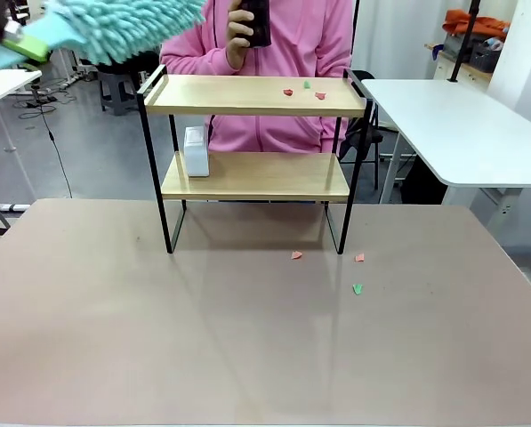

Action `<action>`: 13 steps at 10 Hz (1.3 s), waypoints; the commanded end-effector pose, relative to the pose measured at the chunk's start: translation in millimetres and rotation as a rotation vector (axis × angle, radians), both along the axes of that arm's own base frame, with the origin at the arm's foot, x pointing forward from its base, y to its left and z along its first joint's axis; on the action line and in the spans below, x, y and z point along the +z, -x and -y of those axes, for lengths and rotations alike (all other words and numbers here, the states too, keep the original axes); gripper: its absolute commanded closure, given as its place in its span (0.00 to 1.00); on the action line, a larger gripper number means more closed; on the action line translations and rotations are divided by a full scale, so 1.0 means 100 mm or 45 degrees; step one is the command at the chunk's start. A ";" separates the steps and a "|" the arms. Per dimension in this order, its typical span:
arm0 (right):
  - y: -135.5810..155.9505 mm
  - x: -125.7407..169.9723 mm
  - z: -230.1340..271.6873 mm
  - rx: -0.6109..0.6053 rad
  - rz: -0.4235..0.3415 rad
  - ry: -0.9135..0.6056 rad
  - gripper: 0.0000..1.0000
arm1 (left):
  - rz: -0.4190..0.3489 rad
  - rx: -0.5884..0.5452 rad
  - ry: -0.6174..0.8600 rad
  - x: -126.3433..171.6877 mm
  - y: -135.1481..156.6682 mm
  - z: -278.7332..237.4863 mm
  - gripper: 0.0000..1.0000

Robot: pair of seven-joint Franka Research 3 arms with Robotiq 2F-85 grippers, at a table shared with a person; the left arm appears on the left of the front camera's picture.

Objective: Clean the shelf.
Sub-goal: Clean the remaining tier of the Shelf with the Duster once objects are removed.

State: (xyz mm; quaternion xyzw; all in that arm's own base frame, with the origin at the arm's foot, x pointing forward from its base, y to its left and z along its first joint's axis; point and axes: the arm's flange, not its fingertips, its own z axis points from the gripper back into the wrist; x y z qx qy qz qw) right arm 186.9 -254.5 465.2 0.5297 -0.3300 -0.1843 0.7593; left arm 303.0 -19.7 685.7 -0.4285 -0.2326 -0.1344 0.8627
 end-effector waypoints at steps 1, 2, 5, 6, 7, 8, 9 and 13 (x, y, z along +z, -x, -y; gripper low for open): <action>-0.03 0.01 0.00 -0.003 0.049 0.001 0.00 | -0.013 -0.024 -0.012 -0.03 -0.07 0.20 0.88; -0.03 0.01 0.00 -0.003 0.049 0.001 0.00 | 0.032 0.027 0.028 -0.04 -0.01 0.25 0.88; -0.03 0.01 0.00 -0.003 0.049 0.001 0.00 | -0.007 0.303 -0.100 -0.04 -0.69 0.76 0.88; -0.03 0.01 0.00 -0.003 0.049 0.001 0.00 | -0.050 0.285 -0.127 -0.07 -0.87 0.95 0.88; -0.03 0.01 0.00 -0.003 0.049 0.001 0.00 | -0.073 0.270 -0.175 -0.12 -1.01 1.12 0.88; -0.03 0.01 0.00 -0.003 0.049 0.001 0.00 | -0.088 0.228 -0.205 -0.17 -1.12 1.23 0.88; -0.03 0.01 0.00 -0.003 0.049 0.001 0.00 | -0.112 0.194 -0.248 -0.23 -1.24 1.33 0.88; -0.03 0.01 0.00 -0.003 0.049 0.001 0.00 | -0.167 0.156 -0.302 -0.36 -1.45 1.57 0.88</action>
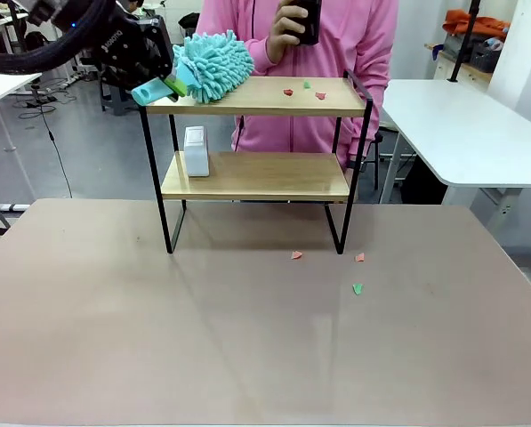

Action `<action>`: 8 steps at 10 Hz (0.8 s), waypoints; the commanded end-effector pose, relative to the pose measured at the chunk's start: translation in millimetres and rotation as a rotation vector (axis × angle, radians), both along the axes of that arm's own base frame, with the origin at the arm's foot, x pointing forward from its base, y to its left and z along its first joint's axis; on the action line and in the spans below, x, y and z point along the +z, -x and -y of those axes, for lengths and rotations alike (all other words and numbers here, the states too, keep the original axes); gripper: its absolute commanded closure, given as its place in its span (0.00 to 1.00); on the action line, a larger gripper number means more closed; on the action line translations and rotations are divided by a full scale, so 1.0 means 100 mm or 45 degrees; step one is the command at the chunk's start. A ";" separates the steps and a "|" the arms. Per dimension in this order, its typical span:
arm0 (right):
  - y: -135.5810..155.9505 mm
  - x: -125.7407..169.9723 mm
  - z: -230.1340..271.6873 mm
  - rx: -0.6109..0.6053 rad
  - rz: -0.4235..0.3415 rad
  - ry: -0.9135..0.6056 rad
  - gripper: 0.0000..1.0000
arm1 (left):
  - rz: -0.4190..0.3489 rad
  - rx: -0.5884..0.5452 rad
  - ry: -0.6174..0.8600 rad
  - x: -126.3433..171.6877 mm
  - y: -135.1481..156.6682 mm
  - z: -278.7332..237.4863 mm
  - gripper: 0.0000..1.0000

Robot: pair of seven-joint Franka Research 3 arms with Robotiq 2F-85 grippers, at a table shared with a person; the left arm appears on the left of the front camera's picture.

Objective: Clean the shelf.
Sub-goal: Clean the remaining tier of the Shelf with the Duster once objects are removed.

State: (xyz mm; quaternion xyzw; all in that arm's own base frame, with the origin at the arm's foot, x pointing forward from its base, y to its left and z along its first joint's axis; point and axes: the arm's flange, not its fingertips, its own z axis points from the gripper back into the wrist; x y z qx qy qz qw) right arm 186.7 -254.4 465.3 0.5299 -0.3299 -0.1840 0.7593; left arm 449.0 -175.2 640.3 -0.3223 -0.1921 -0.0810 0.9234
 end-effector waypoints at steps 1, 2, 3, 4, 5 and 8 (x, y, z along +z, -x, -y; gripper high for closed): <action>-0.03 0.01 0.01 -0.004 0.049 0.001 0.00 | -0.029 -0.058 -0.012 0.07 0.01 0.08 0.88; -0.03 0.01 0.01 -0.004 0.049 0.001 0.00 | -0.029 -0.107 0.012 0.06 0.00 0.13 0.88; -0.03 0.01 0.01 -0.004 0.049 0.001 0.00 | -0.030 -0.139 0.030 0.07 -0.02 0.17 0.88; -0.03 0.01 0.01 -0.004 0.049 0.001 0.00 | -0.031 -0.173 0.027 0.07 -0.02 0.23 0.88; -0.03 0.01 0.01 -0.004 0.049 0.001 0.00 | -0.026 -0.214 0.014 0.06 -0.01 0.30 0.88; -0.03 0.01 0.01 -0.004 0.049 0.001 0.00 | -0.068 -0.429 0.043 0.06 -0.02 0.40 0.88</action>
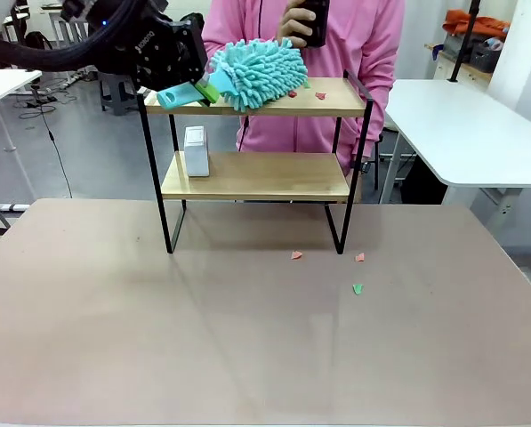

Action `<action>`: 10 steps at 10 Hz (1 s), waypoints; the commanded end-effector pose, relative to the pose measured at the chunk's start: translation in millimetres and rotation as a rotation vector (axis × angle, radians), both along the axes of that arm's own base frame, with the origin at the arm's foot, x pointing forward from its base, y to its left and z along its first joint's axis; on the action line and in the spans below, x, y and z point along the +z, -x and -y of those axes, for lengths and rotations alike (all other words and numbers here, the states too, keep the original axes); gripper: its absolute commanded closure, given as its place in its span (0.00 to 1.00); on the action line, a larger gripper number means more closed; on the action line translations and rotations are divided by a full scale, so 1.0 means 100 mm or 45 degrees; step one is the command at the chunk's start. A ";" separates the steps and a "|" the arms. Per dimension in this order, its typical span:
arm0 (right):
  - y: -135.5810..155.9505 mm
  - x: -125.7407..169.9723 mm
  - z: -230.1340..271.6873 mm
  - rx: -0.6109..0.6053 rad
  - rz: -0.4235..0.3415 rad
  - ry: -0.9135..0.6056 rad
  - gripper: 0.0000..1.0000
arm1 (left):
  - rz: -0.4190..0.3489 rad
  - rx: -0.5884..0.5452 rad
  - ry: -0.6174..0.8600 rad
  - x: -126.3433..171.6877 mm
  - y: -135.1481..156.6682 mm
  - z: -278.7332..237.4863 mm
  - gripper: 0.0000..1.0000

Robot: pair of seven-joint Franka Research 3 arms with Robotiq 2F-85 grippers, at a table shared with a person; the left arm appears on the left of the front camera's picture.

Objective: Clean the shelf.
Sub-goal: Clean the remaining tier of the Shelf with the Duster once objects are removed.

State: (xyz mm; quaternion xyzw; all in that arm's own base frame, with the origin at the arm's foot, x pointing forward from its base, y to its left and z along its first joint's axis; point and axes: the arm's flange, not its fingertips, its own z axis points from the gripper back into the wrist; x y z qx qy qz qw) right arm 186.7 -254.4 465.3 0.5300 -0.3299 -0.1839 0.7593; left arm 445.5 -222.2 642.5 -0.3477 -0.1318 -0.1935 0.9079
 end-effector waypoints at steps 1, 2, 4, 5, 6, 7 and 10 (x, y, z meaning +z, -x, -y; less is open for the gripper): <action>-0.03 0.01 0.01 -0.004 0.049 0.001 0.00 | -0.046 -0.147 0.037 0.02 -0.07 -0.08 0.88; -0.03 0.01 0.01 -0.004 0.049 0.001 0.00 | -0.056 -0.193 0.046 0.00 -0.08 -0.10 0.88; -0.03 0.01 0.01 -0.004 0.049 0.001 0.00 | -0.080 -0.308 0.058 -0.01 -0.10 -0.17 0.88; -0.03 0.01 0.01 -0.004 0.049 0.001 0.00 | -0.089 -0.392 0.055 -0.02 -0.10 -0.22 0.88; -0.03 0.01 0.01 -0.004 0.049 0.001 0.00 | -0.087 -0.453 0.035 -0.02 -0.10 -0.28 0.88; -0.03 0.01 0.01 -0.004 0.049 0.001 0.00 | -0.102 -0.558 0.044 -0.02 -0.09 -0.39 0.88; -0.03 0.01 0.01 -0.004 0.049 0.001 0.00 | -0.140 -0.830 0.141 0.02 -0.04 -0.71 0.88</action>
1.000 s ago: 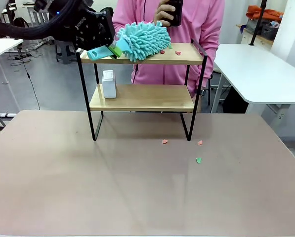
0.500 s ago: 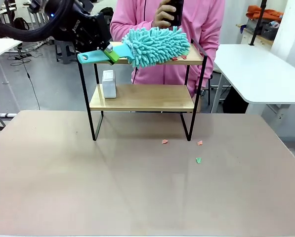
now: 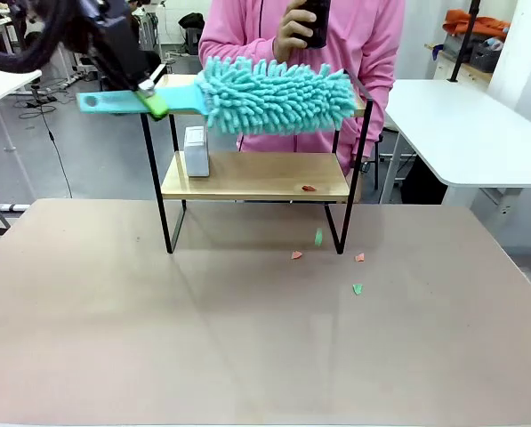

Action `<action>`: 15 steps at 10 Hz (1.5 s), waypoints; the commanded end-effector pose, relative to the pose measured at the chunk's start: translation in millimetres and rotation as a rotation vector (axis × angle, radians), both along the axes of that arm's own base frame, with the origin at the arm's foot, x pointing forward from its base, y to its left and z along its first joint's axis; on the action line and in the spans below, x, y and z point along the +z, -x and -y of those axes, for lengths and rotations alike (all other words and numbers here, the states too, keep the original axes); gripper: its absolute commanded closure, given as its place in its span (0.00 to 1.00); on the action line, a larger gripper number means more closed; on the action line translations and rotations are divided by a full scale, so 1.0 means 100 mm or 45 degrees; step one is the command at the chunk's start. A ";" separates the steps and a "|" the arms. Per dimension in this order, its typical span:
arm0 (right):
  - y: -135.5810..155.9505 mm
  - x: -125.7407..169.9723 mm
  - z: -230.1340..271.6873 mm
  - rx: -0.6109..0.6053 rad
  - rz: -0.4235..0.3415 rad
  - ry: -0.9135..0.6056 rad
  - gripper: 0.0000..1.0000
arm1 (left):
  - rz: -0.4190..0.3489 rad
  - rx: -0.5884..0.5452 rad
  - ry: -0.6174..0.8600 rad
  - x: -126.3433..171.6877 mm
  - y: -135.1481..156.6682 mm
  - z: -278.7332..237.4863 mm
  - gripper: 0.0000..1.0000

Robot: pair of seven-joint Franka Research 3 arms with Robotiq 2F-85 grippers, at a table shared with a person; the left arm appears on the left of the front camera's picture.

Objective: Clean the shelf.
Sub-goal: Clean the remaining tier of the Shelf with the Duster once objects are removed.

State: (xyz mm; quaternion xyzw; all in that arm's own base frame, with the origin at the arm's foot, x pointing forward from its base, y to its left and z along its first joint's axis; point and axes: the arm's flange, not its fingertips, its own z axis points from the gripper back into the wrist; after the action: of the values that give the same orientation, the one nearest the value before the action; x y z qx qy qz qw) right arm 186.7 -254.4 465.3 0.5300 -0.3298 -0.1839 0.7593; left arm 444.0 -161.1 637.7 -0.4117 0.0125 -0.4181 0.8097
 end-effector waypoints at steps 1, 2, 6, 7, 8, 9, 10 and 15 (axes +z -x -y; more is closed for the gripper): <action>-0.03 0.01 0.01 -0.004 0.049 0.001 0.00 | -0.008 -0.054 0.055 0.06 -0.04 -0.15 0.88; -0.03 0.01 0.01 -0.004 0.049 0.001 0.00 | -0.008 -0.044 0.066 0.05 -0.03 -0.18 0.88; -0.03 0.01 0.01 -0.004 0.049 0.001 0.00 | -0.017 -0.034 0.123 0.08 0.01 -0.37 0.88; -0.03 0.01 0.01 -0.004 0.049 0.001 0.00 | -0.016 -0.015 0.142 0.09 0.05 -0.45 0.88; -0.03 0.01 0.01 -0.004 0.049 0.001 0.00 | -0.003 -0.008 0.171 0.12 0.12 -0.57 0.88; -0.03 0.01 0.01 -0.004 0.049 0.001 0.00 | 0.018 0.024 0.179 0.14 0.22 -0.72 0.88; -0.03 0.01 0.01 -0.004 0.049 0.001 0.00 | 0.027 0.027 0.240 0.17 0.39 -0.96 0.88; -0.03 0.01 0.01 -0.004 0.049 0.001 0.00 | 0.045 0.927 0.530 -0.17 1.27 -2.77 0.88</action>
State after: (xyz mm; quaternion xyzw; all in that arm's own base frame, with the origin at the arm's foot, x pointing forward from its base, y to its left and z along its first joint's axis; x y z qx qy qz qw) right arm 187.0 -254.3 464.9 0.5303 -0.3290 -0.1840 0.7594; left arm 327.6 106.1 638.2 -0.5208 -0.1728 -0.2147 0.8080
